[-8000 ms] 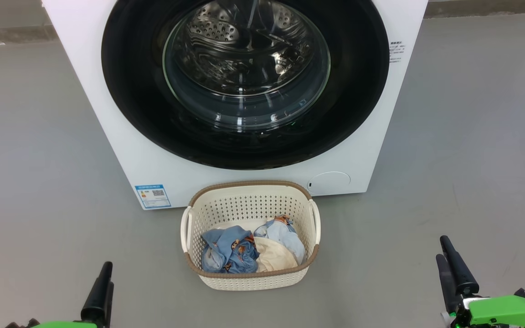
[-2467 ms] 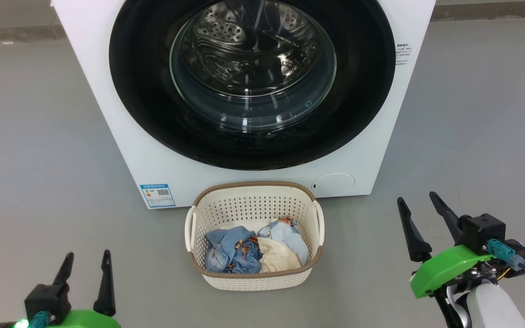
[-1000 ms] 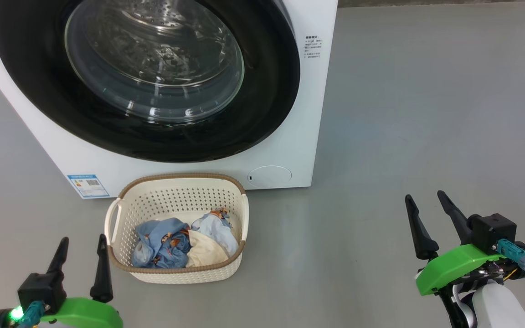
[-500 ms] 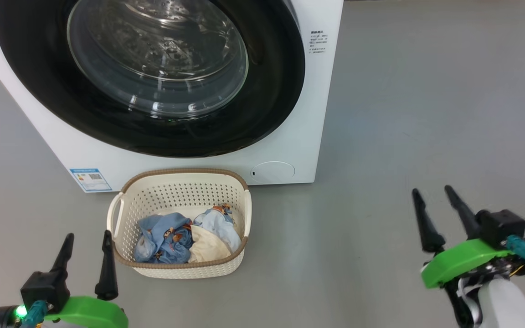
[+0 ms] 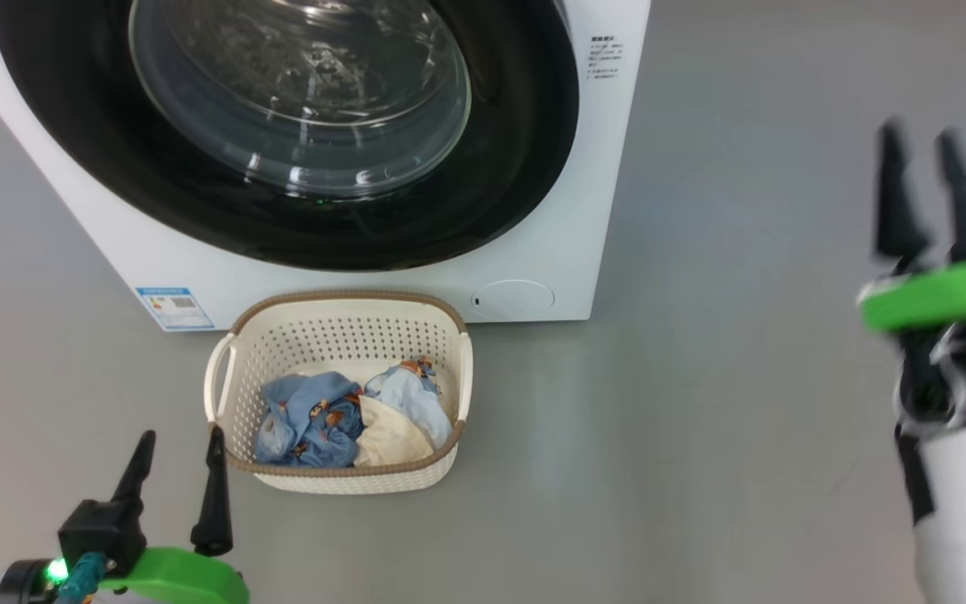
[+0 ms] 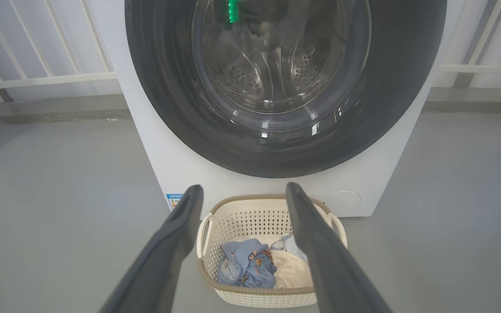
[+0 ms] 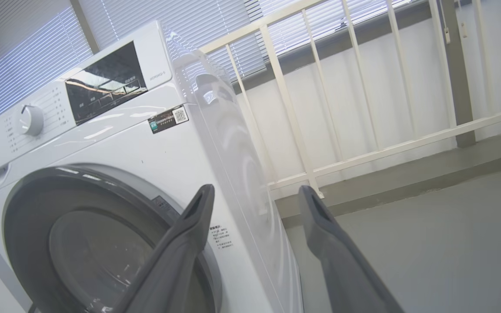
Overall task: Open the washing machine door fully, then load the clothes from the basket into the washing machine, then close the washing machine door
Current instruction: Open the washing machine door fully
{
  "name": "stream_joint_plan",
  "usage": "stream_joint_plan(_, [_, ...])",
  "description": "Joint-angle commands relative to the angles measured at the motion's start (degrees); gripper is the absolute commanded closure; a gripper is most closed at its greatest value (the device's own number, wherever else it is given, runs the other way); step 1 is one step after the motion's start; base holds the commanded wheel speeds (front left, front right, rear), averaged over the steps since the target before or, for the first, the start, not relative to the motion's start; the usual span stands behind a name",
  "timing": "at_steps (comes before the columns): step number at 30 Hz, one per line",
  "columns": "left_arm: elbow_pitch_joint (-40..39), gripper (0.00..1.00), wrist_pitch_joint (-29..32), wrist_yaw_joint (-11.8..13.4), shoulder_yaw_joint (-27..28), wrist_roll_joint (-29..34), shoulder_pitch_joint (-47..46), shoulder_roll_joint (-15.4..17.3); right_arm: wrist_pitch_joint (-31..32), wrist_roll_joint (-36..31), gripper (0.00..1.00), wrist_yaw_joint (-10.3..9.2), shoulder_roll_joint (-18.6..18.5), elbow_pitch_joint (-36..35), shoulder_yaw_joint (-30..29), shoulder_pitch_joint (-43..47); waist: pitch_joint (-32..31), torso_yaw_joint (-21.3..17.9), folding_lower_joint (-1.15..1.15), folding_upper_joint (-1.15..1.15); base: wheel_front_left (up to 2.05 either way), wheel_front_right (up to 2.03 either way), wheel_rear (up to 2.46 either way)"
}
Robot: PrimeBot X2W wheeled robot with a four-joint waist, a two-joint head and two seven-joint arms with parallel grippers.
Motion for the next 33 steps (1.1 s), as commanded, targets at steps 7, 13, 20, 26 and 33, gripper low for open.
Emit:
stream_joint_plan(7, [-0.5,0.00,-0.4,-1.1,0.3,0.6,-4.4,0.3,5.2,17.3,0.00,0.09,0.5,1.9,-9.6,-13.9,2.4,2.4,0.00,0.00,0.00,0.00,0.00])
stream_joint_plan(13, [-0.6,0.00,-0.4,-1.6,-0.6,1.0,-6.1,-0.2,11.6,28.7,1.00,0.09,1.5,10.9,-21.0,-23.2,5.2,4.8,0.00,0.00,0.00,0.00,0.00])
stream_joint_plan(20, [-0.2,0.00,-0.4,-2.6,-2.0,1.3,-8.5,-1.1,19.8,31.4,1.00,0.09,0.7,21.4,-26.7,-32.2,9.5,7.9,0.00,0.00,0.00,0.00,0.00])
stream_joint_plan(26, [-0.1,0.00,-0.4,-3.3,-2.9,1.4,-11.2,-2.2,27.0,29.9,1.00,0.09,0.6,26.6,-26.7,-39.2,13.0,10.5,0.00,0.00,0.00,0.00,0.00])
stream_joint_plan(33, [0.6,0.00,-0.4,-4.1,-3.7,1.2,-13.4,-3.6,35.2,27.2,1.00,0.09,1.7,30.3,-25.1,-45.6,15.4,12.6,0.00,0.00,0.00,0.00,0.00])
